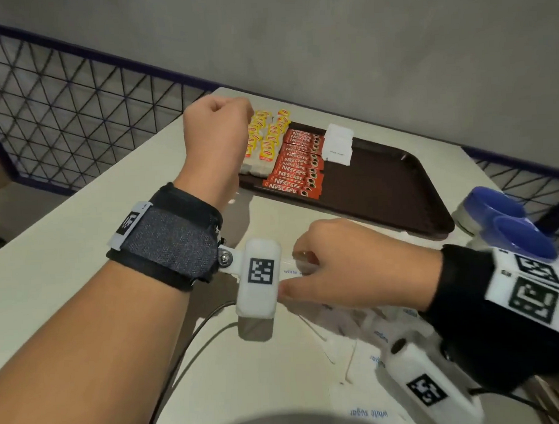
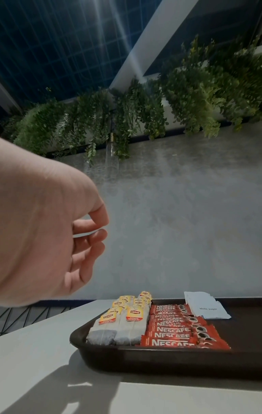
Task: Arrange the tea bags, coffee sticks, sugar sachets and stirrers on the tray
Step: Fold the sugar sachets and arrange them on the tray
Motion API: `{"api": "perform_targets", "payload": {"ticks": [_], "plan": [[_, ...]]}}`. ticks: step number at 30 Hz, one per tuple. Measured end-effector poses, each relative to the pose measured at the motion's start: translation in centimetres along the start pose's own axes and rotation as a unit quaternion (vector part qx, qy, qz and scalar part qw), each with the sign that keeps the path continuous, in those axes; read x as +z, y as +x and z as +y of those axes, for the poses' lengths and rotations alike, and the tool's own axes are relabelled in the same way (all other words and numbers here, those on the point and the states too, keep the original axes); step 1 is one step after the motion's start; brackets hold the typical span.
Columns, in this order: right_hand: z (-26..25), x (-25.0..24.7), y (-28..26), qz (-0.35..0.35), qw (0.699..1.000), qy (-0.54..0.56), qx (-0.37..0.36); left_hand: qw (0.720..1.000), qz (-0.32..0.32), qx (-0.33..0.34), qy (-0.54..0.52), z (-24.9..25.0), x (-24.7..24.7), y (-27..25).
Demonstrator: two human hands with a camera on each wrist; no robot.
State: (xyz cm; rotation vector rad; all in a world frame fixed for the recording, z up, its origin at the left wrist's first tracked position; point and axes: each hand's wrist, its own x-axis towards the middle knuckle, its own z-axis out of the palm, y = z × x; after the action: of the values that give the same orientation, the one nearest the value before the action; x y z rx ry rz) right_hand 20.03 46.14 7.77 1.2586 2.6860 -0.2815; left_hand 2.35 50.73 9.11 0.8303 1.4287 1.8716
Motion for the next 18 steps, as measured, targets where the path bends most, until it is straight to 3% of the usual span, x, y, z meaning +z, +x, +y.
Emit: {"api": "perform_targets", "payload": {"ticks": [4, 8, 12, 13, 15, 18], "plan": [[-0.2, 0.9, 0.3, 0.021, 1.0, -0.01, 0.009, 1.0, -0.013, 0.001, 0.016, -0.2, 0.2, -0.1], [0.4, 0.6, 0.4, 0.016, 0.997, 0.063, 0.027, 0.999, -0.034, -0.004, 0.026, -0.4, 0.3, -0.1], [2.5, -0.7, -0.9, 0.08, 0.977, 0.192, 0.055, 0.989, -0.124, -0.03, 0.079, -0.6, 0.9, -0.5], [3.3, -1.2, -1.3, 0.104, 0.955, 0.267, 0.07, 0.983, -0.157, -0.038, 0.086, -0.6, 1.1, -0.8], [4.9, -1.9, -2.0, 0.157, 0.886, 0.425, 0.1, 0.967, -0.231, -0.053, 0.099, -0.6, 1.6, -1.5], [5.9, -1.7, -1.8, 0.244, 0.791, 0.555, 0.086, 0.919, -0.357, -0.1, 0.133, -0.7, 1.9, -2.6]]}}
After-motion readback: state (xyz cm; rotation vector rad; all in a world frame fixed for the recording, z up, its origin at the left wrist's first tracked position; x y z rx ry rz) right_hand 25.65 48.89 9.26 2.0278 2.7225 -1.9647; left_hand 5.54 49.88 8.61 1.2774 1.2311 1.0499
